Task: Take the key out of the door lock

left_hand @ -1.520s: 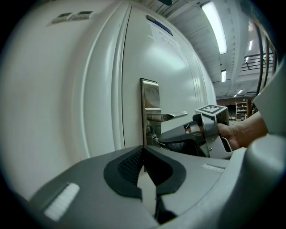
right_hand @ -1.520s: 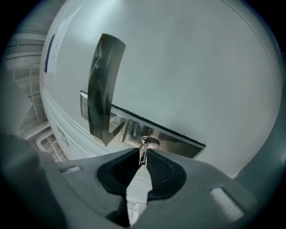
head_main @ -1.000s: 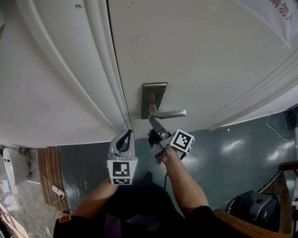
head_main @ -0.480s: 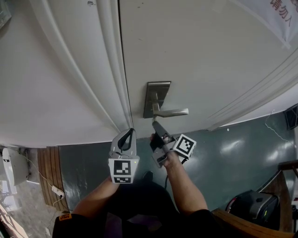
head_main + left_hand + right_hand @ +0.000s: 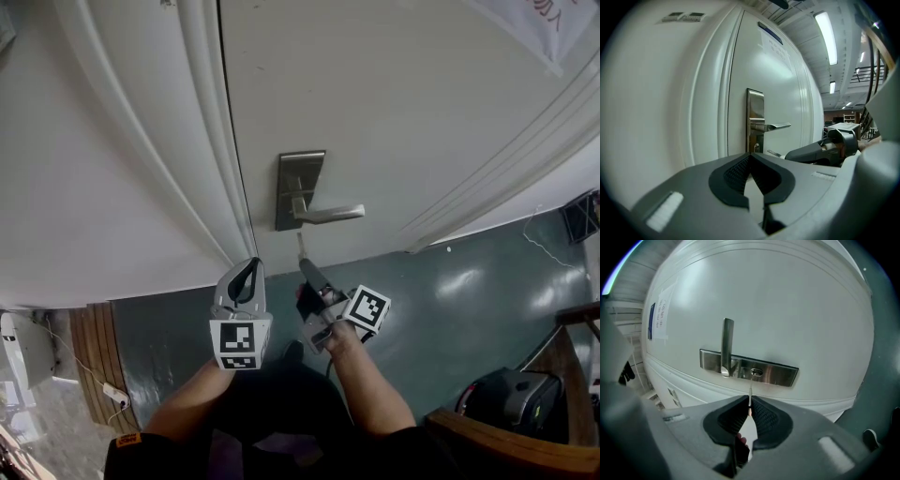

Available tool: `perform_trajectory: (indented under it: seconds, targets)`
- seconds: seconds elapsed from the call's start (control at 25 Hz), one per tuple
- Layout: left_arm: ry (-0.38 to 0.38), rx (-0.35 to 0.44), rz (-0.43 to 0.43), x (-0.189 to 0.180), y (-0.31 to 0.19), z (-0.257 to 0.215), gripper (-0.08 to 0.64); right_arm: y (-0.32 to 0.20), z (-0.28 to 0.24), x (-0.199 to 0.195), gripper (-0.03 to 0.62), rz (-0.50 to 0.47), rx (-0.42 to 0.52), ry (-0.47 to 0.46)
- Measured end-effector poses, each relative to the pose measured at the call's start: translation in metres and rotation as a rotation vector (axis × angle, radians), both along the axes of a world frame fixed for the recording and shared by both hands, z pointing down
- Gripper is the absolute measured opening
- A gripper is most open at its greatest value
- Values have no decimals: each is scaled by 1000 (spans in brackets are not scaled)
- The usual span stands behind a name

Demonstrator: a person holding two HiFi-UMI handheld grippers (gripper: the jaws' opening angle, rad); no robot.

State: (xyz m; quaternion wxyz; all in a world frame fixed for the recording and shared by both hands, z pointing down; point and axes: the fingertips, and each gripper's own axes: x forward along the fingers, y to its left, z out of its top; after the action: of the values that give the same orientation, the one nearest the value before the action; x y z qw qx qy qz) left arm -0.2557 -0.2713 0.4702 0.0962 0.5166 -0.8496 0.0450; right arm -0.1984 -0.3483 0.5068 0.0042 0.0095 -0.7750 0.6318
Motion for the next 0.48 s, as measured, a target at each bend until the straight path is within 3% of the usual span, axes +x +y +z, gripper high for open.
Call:
perform_trajectory:
  seconds: [0.2, 0.48]
  targets:
    - [26, 8, 15, 13, 1, 0, 18, 9, -22, 20, 14, 14, 21, -34]
    - [57, 14, 14, 35, 7, -8, 18, 19, -47, 50, 14, 15, 128, -37]
